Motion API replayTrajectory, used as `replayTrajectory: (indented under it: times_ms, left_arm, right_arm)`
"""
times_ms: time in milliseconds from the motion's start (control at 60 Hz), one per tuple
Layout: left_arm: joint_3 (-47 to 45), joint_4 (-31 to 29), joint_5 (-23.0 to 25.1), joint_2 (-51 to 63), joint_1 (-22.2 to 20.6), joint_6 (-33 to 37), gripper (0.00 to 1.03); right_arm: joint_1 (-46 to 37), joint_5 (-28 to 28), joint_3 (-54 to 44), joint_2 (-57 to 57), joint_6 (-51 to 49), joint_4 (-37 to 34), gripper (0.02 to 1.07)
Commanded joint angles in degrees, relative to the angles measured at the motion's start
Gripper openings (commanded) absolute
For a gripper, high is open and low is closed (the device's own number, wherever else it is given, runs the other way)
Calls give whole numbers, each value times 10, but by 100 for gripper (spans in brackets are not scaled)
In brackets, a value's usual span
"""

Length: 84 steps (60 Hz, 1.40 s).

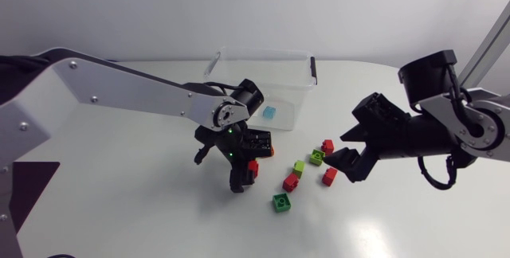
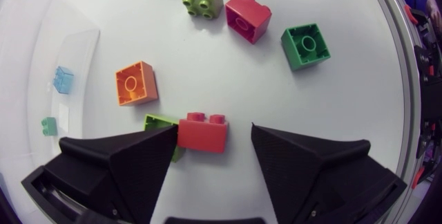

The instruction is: Place the duplo bricks in the container

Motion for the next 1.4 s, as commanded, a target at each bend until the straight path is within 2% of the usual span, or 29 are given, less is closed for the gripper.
replayTrajectory:
  times_ms: [0,317,683,967,1167,1250,1383]
  left_arm:
    - [14,-11,1,16,-2,17,36]
    - [4,-33,2,-6,-5,15,32]
    - [-33,-48,4,-86,-7,11,32]
    - [-58,-40,3,-80,-15,10,33]
    - [29,-69,3,-131,-4,4,33]
    - [106,-104,3,-132,9,4,33]
    - [252,-124,2,-84,48,-9,33]
  right_arm:
    - [-6,6,-28,13,-15,11,96]
    - [-35,20,-79,64,-60,51,96]
    - [-55,20,-70,122,-82,81,96]
    - [-55,20,-79,100,-82,76,96]
    - [-58,20,-88,89,-84,75,96]
    - [-58,20,-89,93,-83,75,96]
    - [-54,20,-91,100,-77,78,96]
